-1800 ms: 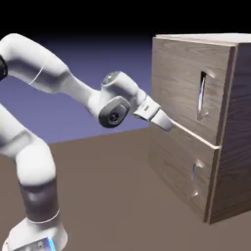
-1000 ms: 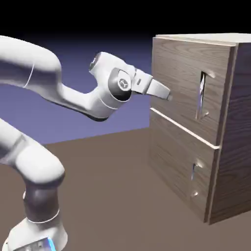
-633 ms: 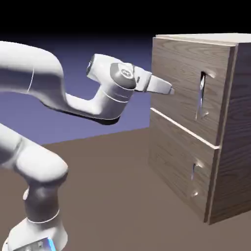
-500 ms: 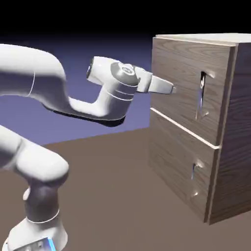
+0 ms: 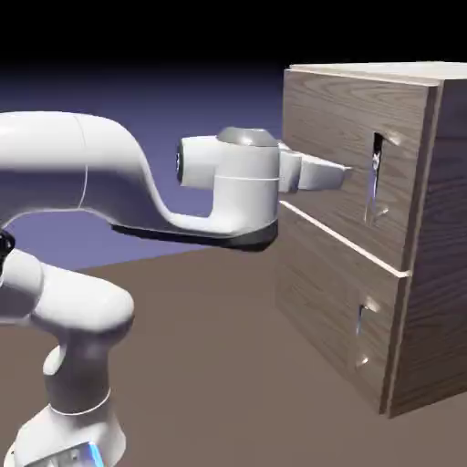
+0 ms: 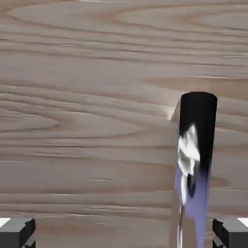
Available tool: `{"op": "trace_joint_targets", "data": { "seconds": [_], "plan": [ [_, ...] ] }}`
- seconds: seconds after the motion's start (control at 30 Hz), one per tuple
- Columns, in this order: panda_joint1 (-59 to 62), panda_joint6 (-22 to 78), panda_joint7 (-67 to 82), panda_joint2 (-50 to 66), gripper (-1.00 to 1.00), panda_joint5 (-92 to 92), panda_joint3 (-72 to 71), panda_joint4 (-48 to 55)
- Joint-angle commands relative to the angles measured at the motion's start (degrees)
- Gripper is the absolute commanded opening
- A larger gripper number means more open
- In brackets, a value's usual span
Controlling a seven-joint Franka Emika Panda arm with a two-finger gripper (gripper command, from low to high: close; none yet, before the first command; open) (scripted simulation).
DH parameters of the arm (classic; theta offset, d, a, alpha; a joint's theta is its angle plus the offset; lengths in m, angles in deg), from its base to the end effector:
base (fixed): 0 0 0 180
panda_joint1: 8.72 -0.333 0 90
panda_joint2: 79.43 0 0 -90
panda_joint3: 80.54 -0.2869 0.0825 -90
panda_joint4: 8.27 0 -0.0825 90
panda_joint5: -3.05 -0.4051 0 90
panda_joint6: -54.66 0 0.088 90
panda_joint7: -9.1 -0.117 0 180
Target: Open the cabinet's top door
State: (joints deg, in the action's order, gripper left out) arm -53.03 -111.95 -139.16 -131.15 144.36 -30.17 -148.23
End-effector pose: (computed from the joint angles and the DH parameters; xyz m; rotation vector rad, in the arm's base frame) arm 0.4293 -0.0409 0.5209 -1.8777 0.7187 -1.6949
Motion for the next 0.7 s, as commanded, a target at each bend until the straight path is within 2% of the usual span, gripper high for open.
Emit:
{"op": "trace_joint_targets", "data": {
  "seconds": [0.0,0.27,0.47,0.5,0.67],
  "plan": [
    [-0.77,0.13,-1.87,-0.34,0.0,2.5,0.89,0.37],
    [-6.87,1.17,-16.67,-3.0,0.0,22.26,7.94,3.32],
    [-17.2,2.85,-17.74,0.99,0.0,23.74,14.36,10.74],
    [-17.21,2.85,-17.74,0.99,-1.0,23.74,14.36,10.74],
    [-8.9,6.31,-17.74,1.57,-1.0,19.85,8.06,4.57]
  ]
}}
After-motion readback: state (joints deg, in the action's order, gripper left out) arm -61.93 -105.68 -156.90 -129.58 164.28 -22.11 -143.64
